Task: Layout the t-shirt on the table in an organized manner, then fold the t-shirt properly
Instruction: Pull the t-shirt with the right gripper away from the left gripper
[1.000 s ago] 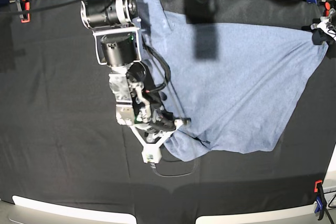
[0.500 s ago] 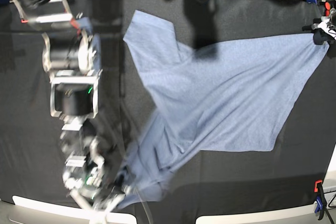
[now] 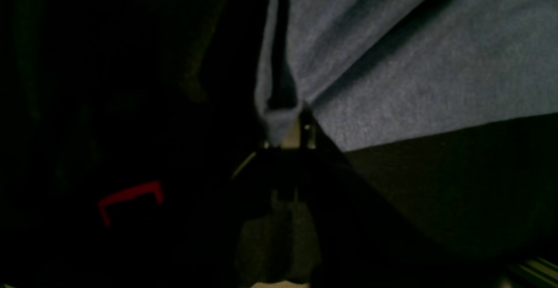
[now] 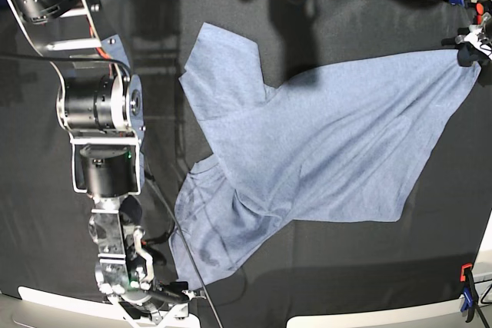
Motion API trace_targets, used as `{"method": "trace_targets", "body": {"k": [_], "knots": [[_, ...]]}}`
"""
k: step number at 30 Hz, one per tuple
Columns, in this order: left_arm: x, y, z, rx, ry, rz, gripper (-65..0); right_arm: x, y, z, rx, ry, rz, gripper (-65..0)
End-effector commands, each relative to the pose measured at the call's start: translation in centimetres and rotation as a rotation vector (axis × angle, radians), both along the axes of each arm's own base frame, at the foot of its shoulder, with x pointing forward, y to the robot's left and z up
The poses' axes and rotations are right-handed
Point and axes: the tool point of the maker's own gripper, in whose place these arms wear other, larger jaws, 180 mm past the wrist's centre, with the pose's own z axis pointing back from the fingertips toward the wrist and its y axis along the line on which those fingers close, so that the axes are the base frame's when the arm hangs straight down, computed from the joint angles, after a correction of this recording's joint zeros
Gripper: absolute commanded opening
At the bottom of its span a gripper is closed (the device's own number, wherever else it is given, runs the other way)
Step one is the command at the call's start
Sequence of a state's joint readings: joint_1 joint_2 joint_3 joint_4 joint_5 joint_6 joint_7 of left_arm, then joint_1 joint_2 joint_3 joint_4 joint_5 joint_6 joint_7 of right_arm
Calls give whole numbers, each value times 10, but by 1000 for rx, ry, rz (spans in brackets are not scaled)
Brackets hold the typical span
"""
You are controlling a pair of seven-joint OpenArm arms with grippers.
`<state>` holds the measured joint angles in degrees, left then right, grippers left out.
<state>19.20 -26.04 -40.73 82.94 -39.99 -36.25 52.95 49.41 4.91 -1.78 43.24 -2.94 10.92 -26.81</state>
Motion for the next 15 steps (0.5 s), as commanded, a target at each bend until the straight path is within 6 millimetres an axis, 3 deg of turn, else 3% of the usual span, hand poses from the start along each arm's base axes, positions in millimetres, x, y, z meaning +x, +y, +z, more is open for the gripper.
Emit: {"method": "trace_targets", "body": {"k": [1,7,15], "knots": [[7,7,12,24,-35,-8,-650,11,2,35,20,-64,2,-356],[7,7,12,24,-35,-8,-650,-18,9,0,50,109,36,-358],[9,8,14,24,-47,-4,-650,-96,-15,-50,98,254,5,-358]]}}
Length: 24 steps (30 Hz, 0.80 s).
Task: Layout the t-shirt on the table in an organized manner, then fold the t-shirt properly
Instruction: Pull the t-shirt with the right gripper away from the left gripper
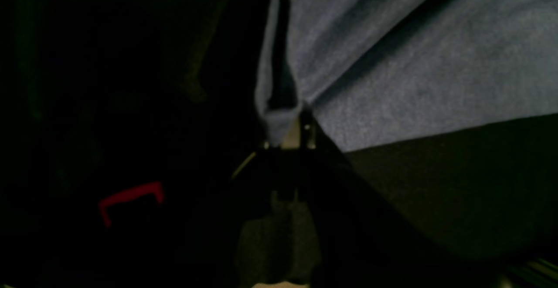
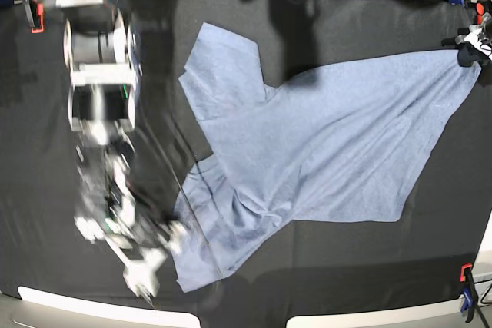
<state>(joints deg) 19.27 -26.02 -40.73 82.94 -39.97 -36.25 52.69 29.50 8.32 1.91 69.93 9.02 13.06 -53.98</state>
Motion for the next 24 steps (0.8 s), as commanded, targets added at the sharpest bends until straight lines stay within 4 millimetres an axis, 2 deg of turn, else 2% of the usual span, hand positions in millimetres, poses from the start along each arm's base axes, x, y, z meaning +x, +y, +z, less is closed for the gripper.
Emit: {"method": "trace_targets", "body": {"k": [1,5,9,18,24], "knots": [[9,8,14,24,-45,-6,-650,7,-4,18,28,-59,-17,-357],[9,5,12,15,-48,-1,-650,-28,-11,-24,156,38,-86,-357],[8,1,10,3,-49,3,-650,-50,-3,-49,234,92,-111,-357],[7,-1,8,-4,-48,5,-650,-58,35,-88,288,140,-108,-357],[7,-1,8,-4,-48,6,-650,-56,60,-92,311,121,-98,-357]]}}
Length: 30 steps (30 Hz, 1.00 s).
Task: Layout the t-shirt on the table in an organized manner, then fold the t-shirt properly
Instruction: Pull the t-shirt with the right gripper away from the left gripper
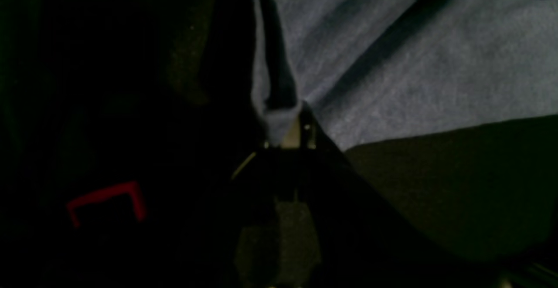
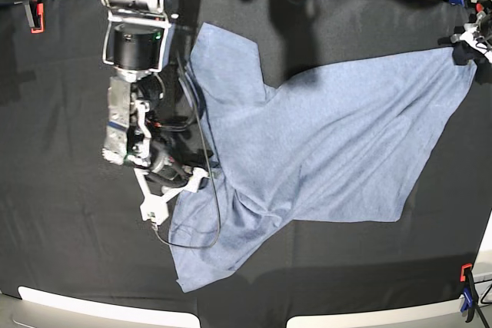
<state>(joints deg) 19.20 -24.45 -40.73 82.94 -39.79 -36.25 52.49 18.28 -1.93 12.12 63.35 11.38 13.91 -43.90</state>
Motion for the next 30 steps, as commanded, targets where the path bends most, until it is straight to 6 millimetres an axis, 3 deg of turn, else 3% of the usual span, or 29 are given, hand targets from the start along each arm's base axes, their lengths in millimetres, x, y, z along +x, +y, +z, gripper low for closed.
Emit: {"method": "trace_targets", "body": {"k": [1,4,8,14,19,23,30], "knots": [[9,7,13,20,-45,-3,-650,4,8,6,11,0,13,-358],[9,7,13,20,-45,-3,-650,6,17,8,24,-18,12,-405],[8,7,13,20,-44,-4,-650,19,5,15,-52,-111,-11,-650],[8,7,13,20,-42,-4,-650,49,-31,46,-163,-225,-41,-650],[8,7,13,20,-40,-5,-650,91,-71,108,-261,-331,-37,-650],[8,7,12,20,-39,-5,-650,121,-71,144,-415,-400,63,-650],[7,7,12,20,-37,-6,-650,162,-76,182,-600,-457,125,-650]]}}
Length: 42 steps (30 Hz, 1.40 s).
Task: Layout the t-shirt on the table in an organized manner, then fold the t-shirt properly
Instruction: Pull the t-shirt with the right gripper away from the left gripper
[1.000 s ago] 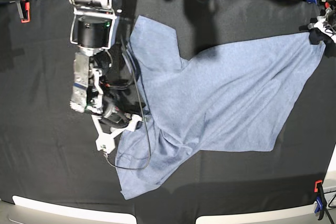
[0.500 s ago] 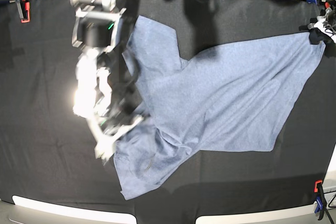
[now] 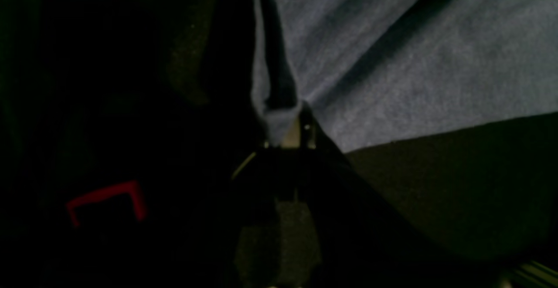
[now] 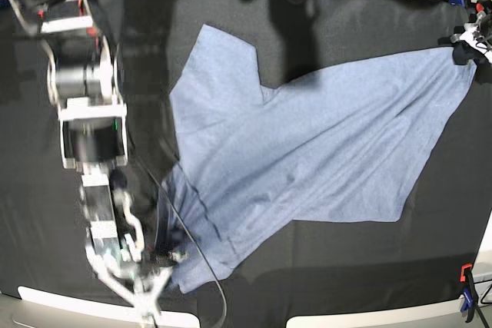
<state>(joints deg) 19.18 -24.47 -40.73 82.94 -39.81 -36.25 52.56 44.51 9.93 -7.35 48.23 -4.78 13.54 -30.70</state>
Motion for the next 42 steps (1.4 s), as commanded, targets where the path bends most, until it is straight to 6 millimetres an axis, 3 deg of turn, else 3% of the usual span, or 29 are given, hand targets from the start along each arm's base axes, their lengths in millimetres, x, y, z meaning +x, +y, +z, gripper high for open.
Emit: {"method": "trace_targets", "body": {"k": [1,5,8,11,13,20,29,37,42], "knots": [[7,7,12,20,-37,-5,-650,22,-8,49,-14,-125,-14,-650],[7,7,12,20,-37,-5,-650,40,-11,76,3,-162,-24,-650],[7,7,12,20,-37,-5,-650,44,-16,72,10,-126,-39,-650],[7,7,12,20,-36,-5,-650,43,-22,59,13,-88,-52,-407],[7,7,12,20,-37,-5,-650,43,-22,55,15,-81,-53,-321],[7,7,12,20,-37,-5,-650,25,-23,34,115,88,-84,-320],[7,7,12,19,-38,-5,-650,-30,-21,-11,217,231,-8,-321],[7,7,12,19,-38,-5,-650,-104,12,-42,262,304,91,-321],[7,7,12,19,-38,-5,-650,-160,5,-83,379,398,42,-321]]}}
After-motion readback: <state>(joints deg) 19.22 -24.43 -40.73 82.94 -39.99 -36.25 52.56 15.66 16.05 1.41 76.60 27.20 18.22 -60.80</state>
